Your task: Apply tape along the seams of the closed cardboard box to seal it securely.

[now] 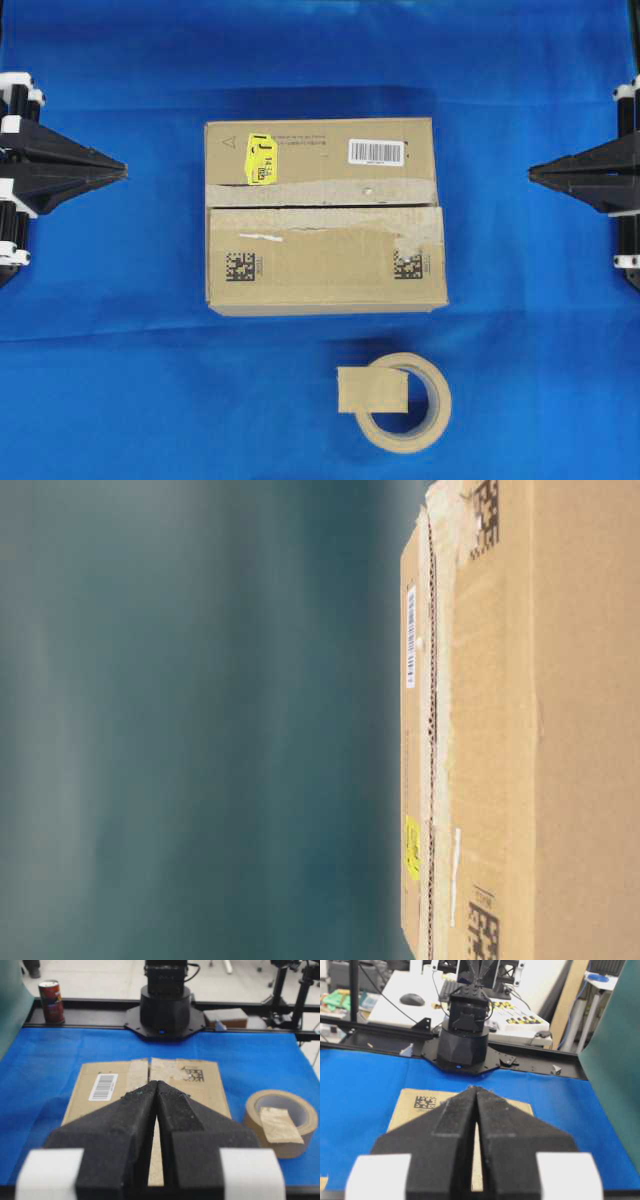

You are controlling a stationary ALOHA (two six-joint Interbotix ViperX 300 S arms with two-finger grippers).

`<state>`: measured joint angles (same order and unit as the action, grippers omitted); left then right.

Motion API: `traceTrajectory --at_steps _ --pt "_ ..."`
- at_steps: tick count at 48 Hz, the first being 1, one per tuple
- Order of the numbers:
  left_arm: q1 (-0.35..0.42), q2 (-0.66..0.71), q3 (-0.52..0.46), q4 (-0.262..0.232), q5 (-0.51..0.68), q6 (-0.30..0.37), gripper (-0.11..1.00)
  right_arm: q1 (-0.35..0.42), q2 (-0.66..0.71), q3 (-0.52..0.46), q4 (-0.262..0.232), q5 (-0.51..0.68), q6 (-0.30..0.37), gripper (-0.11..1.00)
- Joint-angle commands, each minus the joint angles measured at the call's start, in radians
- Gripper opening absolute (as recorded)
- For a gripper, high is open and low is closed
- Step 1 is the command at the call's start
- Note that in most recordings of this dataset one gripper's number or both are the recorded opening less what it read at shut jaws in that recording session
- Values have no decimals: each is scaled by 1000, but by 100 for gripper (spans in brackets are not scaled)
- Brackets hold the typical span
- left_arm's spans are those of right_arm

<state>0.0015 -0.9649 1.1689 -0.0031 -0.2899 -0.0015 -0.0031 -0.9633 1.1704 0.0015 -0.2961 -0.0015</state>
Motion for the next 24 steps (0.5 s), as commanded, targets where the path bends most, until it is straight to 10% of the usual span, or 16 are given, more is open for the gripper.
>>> traceTrajectory --at_steps 1,11,24 --pt "3 25 -15 2 12 58 0 0 9 -15 0 -2 3 0" --pt "-72 114 -34 -6 -12 235 0 0 17 -23 0 26 5 0" --pt "-163 391 -109 6 -152 239 0 0 18 -28 2 26 6 0"
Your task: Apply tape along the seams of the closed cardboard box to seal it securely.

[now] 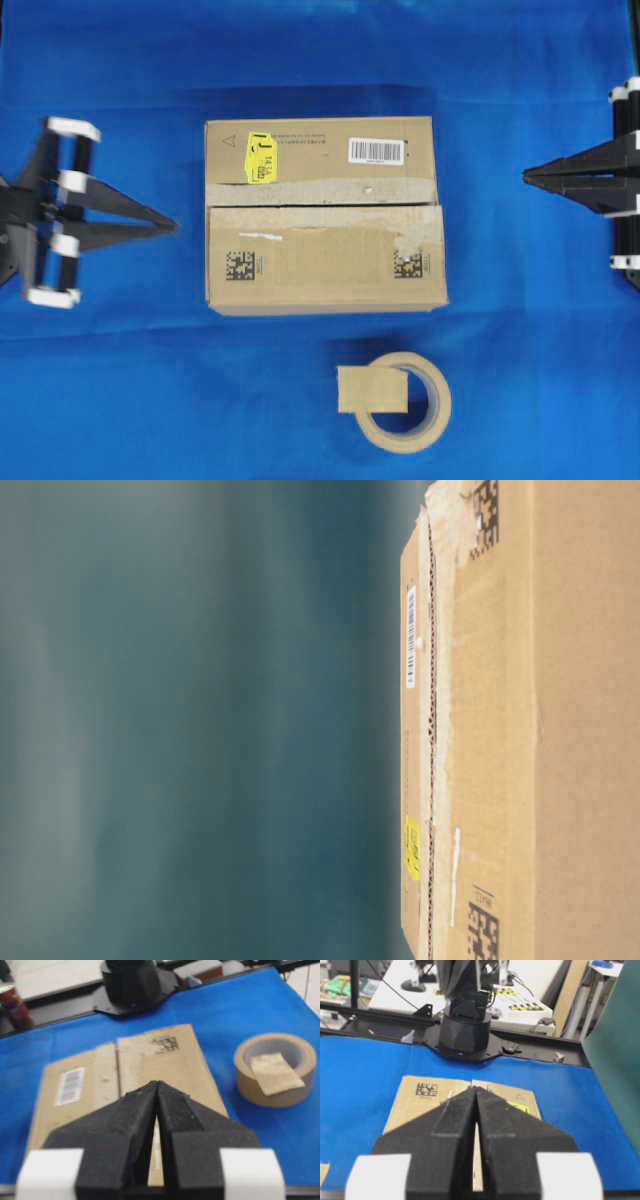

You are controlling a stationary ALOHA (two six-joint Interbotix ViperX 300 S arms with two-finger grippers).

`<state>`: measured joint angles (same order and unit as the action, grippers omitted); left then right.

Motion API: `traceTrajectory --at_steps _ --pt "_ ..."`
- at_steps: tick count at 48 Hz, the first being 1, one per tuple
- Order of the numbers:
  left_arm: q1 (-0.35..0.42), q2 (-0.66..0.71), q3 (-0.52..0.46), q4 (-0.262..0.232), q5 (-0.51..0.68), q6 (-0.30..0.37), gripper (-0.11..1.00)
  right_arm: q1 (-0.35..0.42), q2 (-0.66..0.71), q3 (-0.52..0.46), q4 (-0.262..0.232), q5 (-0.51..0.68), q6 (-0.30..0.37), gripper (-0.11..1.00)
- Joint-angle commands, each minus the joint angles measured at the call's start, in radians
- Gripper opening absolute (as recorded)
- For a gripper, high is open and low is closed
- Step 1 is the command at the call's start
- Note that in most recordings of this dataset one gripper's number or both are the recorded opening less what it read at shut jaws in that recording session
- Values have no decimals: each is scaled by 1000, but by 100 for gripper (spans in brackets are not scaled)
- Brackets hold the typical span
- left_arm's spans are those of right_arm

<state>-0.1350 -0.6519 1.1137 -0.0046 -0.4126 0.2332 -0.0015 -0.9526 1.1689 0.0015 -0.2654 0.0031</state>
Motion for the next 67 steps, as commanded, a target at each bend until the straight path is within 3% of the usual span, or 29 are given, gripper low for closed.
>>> traceTrajectory --at_steps 1,3,5,9,12,17,24,27,32,43,52,67 --pt "-34 100 -66 9 -32 5 0 -2 9 -26 0 -3 2 0" --pt "-51 144 -89 14 -35 18 0 -2 11 -25 2 -2 2 0" --pt "-80 189 -114 12 -35 166 0 -2 14 -25 0 0 2 0" --pt "-124 267 -175 17 -48 206 1 -2 21 -25 0 -3 2 0" --pt "-152 328 -224 17 -40 301 4 -2 26 -23 2 -5 3 0" --pt "-179 417 -282 17 6 505 25 -2 31 -25 0 -3 3 0" --pt "-193 535 -354 -15 103 822 67 -2 32 -25 2 -2 2 0" --pt "-195 569 -379 -25 118 896 69 -2 32 -26 0 -2 2 0" --pt "-195 618 -414 -23 120 977 62 -2 29 -26 -2 0 0 0" --pt "-195 759 -495 -21 103 1081 62 -2 31 -26 -3 9 -9 0" --pt "-198 865 -558 -15 101 1111 62 -2 29 -26 -5 9 -11 0" --pt "-222 923 -611 -11 92 1160 62 -2 32 -25 -6 15 -12 0"
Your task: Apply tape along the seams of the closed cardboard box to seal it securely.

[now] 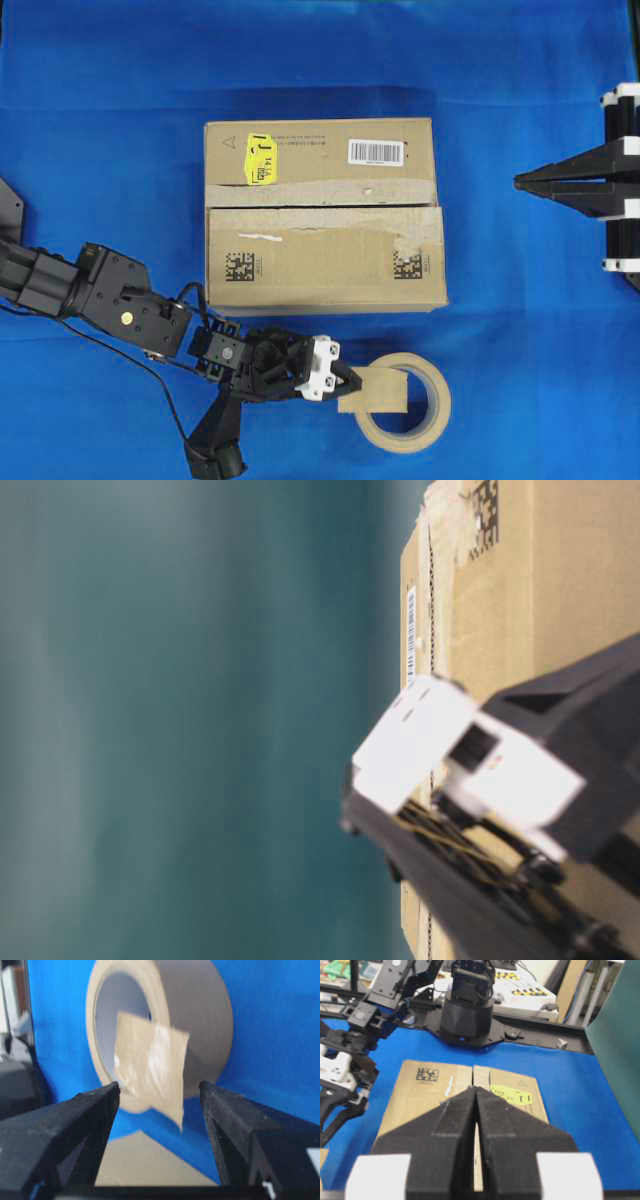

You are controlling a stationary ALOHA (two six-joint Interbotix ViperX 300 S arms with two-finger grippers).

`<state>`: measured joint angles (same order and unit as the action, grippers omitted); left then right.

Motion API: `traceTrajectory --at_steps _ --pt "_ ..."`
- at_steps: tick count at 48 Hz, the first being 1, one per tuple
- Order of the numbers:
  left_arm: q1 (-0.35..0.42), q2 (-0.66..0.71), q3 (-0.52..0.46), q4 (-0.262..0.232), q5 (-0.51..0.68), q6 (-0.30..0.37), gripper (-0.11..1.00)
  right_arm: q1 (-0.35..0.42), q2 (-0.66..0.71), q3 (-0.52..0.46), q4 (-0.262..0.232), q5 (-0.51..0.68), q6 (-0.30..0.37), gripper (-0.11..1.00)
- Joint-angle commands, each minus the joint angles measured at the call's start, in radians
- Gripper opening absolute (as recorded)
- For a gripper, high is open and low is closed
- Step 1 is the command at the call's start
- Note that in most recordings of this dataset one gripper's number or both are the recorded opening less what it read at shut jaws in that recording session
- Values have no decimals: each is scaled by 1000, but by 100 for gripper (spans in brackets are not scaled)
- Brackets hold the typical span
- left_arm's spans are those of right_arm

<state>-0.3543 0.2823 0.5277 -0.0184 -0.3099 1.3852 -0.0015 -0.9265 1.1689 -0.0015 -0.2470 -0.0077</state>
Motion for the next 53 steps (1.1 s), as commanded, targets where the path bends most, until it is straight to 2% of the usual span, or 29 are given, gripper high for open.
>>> traceTrajectory --at_steps 1,10,13,26,40,53 --pt "-3 -9 -26 2 -11 11 62 -2 6 -25 -2 -3 -2 0" --pt "-2 -6 -31 -6 -5 8 59 0 8 -25 -2 -3 2 0" --pt "2 -8 -29 -8 -5 -2 53 0 8 -25 -2 -3 2 0" --pt "6 -8 -31 -9 31 -8 1 2 9 -25 -2 -3 6 0" --pt "6 -38 -25 -9 37 -11 0 2 9 -25 -3 -3 6 0" --pt "18 -190 -8 -8 38 17 0 6 12 -26 0 2 12 0"
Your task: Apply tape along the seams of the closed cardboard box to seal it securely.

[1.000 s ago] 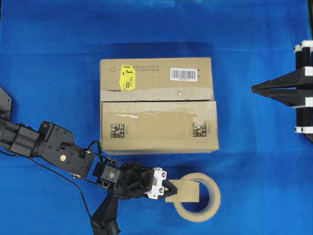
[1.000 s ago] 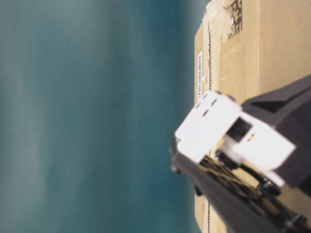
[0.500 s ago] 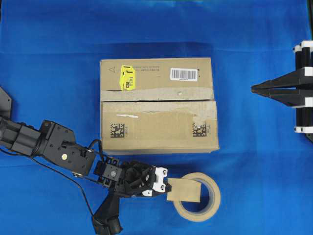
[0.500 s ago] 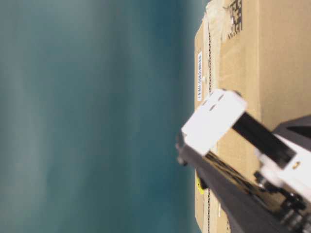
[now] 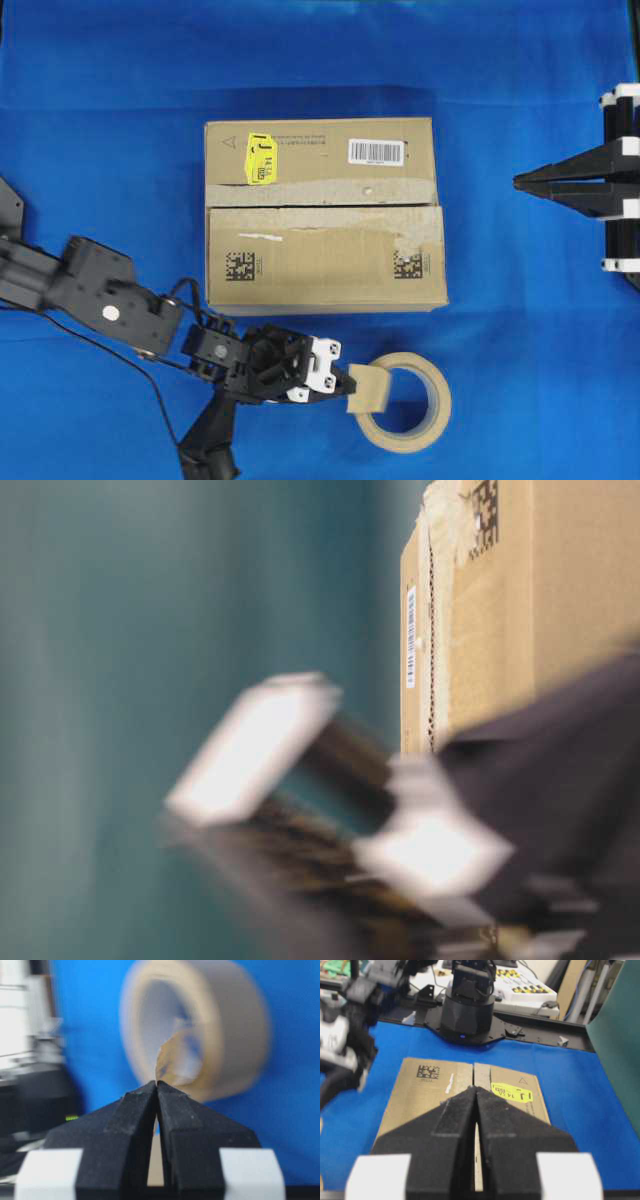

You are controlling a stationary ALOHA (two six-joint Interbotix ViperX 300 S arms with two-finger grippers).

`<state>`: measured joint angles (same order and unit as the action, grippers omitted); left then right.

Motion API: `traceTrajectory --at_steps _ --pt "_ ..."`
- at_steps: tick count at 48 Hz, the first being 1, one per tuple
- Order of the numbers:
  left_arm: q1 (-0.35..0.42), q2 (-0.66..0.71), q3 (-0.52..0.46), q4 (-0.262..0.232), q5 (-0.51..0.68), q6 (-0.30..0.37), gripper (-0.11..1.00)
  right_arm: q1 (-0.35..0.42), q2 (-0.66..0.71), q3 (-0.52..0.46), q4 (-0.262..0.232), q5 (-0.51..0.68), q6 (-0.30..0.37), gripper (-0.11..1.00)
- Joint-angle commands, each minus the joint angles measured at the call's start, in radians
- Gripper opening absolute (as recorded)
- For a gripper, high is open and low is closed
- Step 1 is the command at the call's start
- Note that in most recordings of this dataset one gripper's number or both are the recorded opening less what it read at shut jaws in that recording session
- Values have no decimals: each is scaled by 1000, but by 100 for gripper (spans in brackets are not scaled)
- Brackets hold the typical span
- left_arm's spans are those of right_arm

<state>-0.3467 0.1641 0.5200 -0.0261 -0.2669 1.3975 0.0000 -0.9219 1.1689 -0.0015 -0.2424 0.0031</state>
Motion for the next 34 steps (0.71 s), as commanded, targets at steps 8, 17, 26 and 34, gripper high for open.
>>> traceTrajectory --at_steps 8,17,26,34 --pt "54 -176 37 0 -11 55 0 12 12 -26 3 -8 3 0" --pt "141 -249 86 0 -51 75 0 20 38 -34 6 -37 5 0" --pt "238 -276 129 0 -86 75 0 20 81 -44 6 -46 3 0" --pt "316 -281 144 0 -75 64 0 20 143 -41 6 -83 2 0"
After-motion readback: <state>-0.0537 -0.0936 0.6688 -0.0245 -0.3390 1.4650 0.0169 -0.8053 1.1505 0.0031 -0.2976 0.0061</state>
